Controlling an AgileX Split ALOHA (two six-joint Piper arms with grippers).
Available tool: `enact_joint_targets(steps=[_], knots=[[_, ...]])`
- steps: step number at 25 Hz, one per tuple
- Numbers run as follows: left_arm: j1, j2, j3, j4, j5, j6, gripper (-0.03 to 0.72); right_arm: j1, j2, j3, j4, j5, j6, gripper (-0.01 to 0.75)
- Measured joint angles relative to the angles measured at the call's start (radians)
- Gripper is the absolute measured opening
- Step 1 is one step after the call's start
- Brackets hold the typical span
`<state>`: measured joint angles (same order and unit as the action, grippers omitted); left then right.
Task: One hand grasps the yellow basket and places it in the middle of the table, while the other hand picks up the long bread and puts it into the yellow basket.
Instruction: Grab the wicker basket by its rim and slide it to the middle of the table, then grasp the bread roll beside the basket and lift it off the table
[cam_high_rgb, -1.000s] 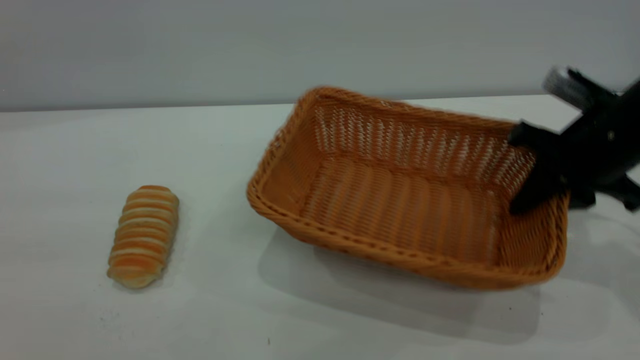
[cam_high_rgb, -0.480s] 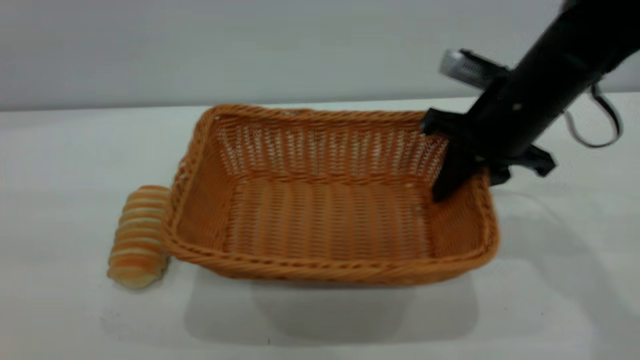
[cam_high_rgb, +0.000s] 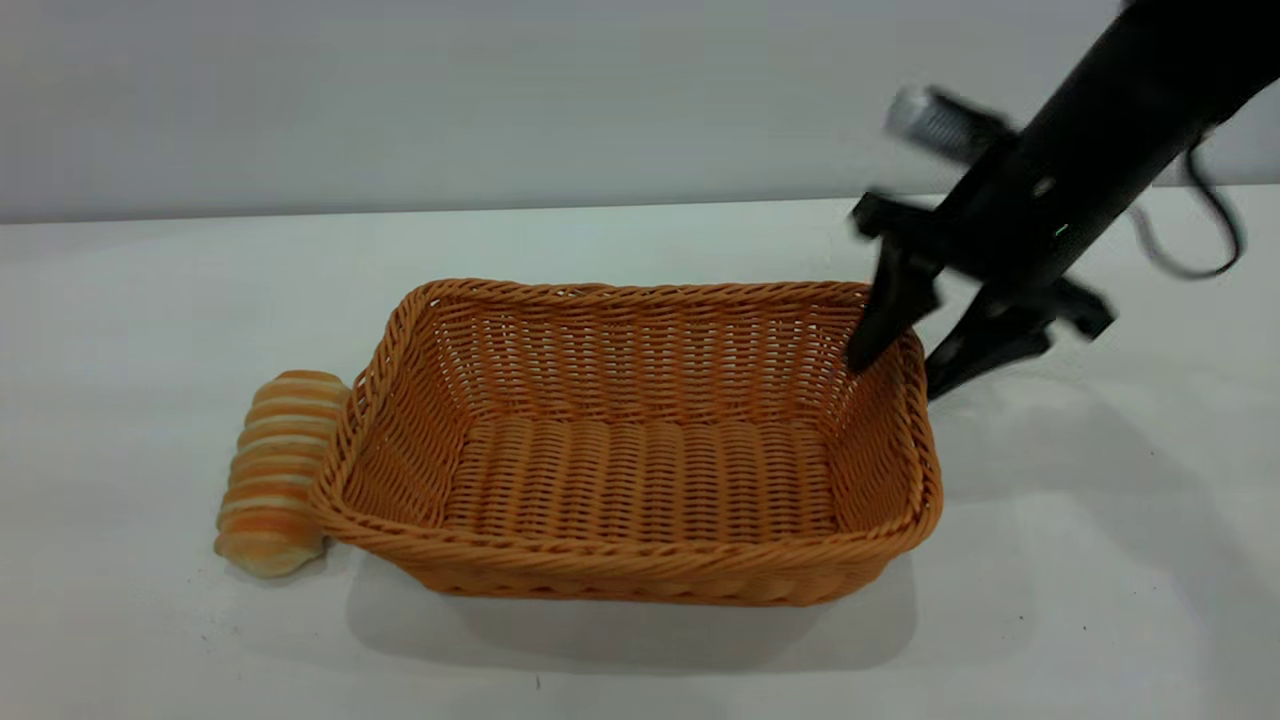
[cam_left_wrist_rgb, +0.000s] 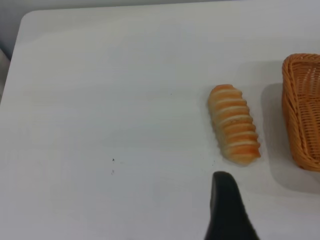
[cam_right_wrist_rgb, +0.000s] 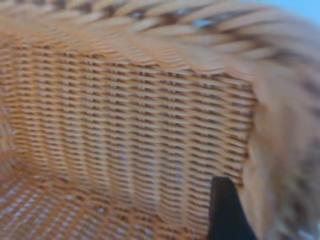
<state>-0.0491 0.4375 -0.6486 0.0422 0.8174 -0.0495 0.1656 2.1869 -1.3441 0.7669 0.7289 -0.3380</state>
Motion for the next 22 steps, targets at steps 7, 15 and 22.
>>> enact_joint_targets(steps=[7,15,22], knots=[[0.000,0.000,0.000,0.003,-0.007,-0.006,0.500,-0.136,-0.144,-0.011,-0.108,0.128,-0.036,0.520],[0.000,0.157,-0.005,-0.021,-0.056,-0.019,0.500,-0.120,-0.385,0.095,-0.615,0.152,0.129,0.494],[0.000,0.529,-0.006,-0.086,-0.208,-0.019,0.500,-0.106,-0.661,0.282,-0.718,0.143,0.238,0.494]])
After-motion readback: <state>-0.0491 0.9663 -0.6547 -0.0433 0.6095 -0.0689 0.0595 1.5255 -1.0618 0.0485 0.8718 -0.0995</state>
